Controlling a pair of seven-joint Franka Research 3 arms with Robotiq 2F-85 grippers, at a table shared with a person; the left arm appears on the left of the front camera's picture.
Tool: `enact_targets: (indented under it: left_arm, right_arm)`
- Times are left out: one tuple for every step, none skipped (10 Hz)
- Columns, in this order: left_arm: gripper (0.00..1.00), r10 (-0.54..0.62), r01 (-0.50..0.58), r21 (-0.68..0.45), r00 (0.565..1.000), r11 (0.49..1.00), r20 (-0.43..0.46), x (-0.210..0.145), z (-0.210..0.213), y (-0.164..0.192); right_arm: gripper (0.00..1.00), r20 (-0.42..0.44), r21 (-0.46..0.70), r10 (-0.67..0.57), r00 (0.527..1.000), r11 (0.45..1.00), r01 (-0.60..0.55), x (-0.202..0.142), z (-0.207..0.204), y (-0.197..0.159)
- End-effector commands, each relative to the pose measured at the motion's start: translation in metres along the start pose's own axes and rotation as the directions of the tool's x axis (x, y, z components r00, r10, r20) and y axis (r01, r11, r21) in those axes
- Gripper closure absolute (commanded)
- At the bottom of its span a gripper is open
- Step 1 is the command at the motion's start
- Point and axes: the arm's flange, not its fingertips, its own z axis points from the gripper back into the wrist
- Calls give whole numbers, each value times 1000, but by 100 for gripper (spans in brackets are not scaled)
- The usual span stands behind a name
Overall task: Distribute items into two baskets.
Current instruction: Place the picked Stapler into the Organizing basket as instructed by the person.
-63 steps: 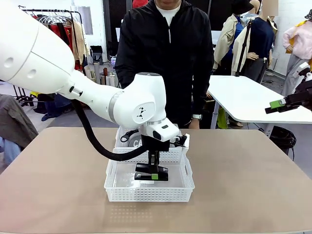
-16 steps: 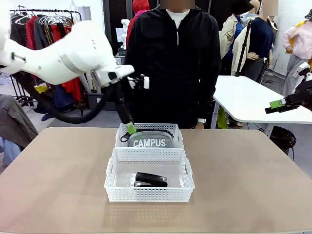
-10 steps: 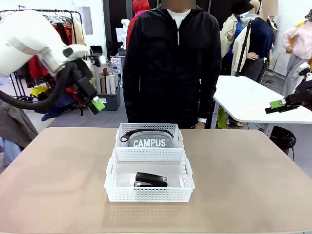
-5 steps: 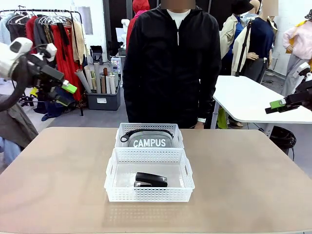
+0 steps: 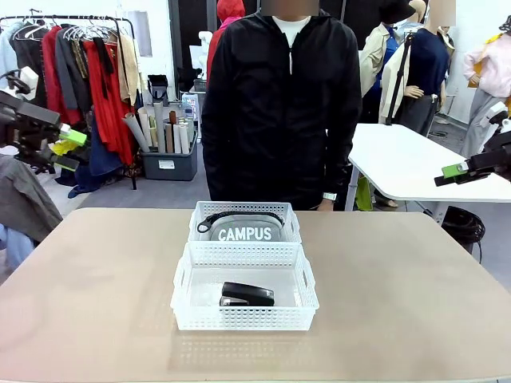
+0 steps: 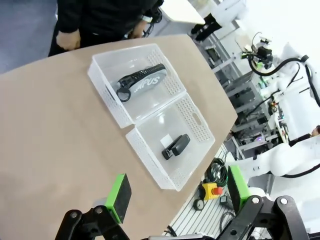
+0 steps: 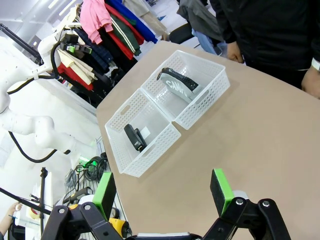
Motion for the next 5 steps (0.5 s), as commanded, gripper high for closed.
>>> enact_targets:
  left_arm:
    - [0, -19, 20, 31, 999, 999, -29, 10, 5, 11]
    - [0, -63, 66, 68, 997, 996, -45, 10, 11, 16]
    - [0, -114, 116, 80, 993, 990, -22, 9, 19, 20]
    - [0, -150, 149, 98, 989, 984, -5, 6, 26, 22]
    - [0, -169, 168, 121, 986, 978, -1, 3, 31, 24]
  right_arm:
    - [0, 4, -8, 1, 1000, 1000, -1, 1, -1, 4]
    - [0, 4, -8, 1, 1000, 1000, -1, 1, -1, 4]
    - [0, 4, -8, 1, 1000, 1000, -1, 1, -1, 4]
    - [0, 4, -8, 1, 1000, 1000, -1, 1, -1, 4]
    - [0, 4, -8, 1, 1000, 1000, -1, 1, -1, 4]
